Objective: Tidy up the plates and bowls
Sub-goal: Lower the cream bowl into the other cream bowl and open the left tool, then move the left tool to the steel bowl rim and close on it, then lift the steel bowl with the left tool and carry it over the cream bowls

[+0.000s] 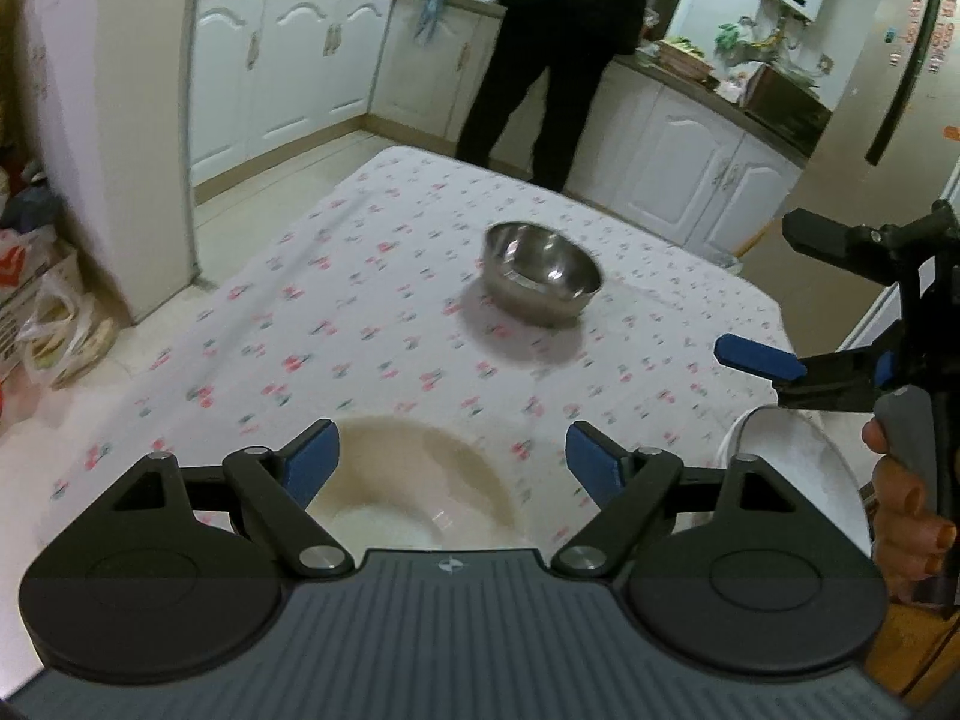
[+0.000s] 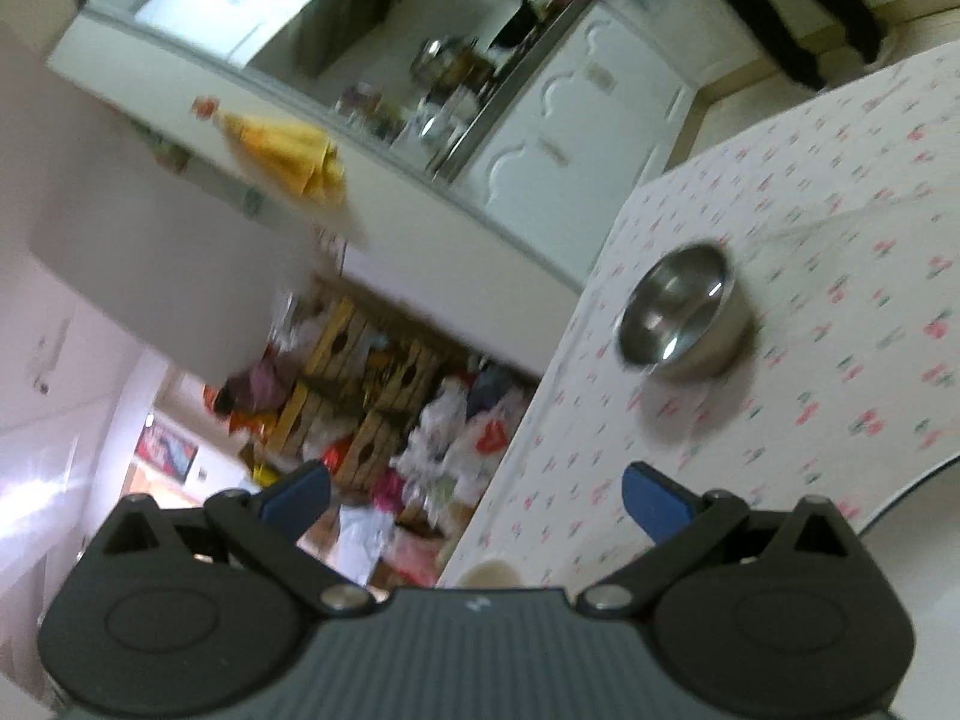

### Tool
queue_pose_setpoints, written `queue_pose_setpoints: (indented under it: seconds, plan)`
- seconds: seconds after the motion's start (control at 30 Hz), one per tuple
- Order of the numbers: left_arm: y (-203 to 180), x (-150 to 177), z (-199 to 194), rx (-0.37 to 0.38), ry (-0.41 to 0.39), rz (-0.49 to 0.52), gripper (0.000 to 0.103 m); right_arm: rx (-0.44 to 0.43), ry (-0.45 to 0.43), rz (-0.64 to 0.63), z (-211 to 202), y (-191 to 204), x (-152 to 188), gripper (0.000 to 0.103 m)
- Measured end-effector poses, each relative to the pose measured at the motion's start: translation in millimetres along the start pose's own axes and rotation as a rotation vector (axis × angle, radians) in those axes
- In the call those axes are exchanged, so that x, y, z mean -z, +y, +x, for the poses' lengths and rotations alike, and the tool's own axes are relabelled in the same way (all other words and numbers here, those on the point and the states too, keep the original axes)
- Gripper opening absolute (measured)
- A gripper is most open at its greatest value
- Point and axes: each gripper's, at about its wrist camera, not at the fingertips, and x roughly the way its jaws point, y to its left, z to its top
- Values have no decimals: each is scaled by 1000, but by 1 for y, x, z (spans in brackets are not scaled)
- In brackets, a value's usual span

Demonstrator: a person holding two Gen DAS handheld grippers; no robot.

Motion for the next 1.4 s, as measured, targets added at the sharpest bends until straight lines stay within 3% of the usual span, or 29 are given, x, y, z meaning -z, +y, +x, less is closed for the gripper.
queue_pose_setpoints:
  seconds: [0.37,0.77,1.0,1.23,1.33,1.4]
  plan:
    - [-34,-38,65,21,11,-6,103,86,-192,54,-46,-30,-27,103]
    - [-32,-72,144,-62,20,-45,100,120,-221,102,-50,-56,-37,103]
    - [-25,-77,168,-89,63,-67,63,123,-206,114,-46,-63,-37,103]
    - [-23,-75,172,-62,78,-45,27,133,-197,132,-44,-68,-36,103]
    - [-28,-77,173,-47,95,6,16,135,-191,131,-42,-67,-35,103]
    - [-28,-78,173,-18,114,11,16,136,-188,130,-40,-66,-35,103]
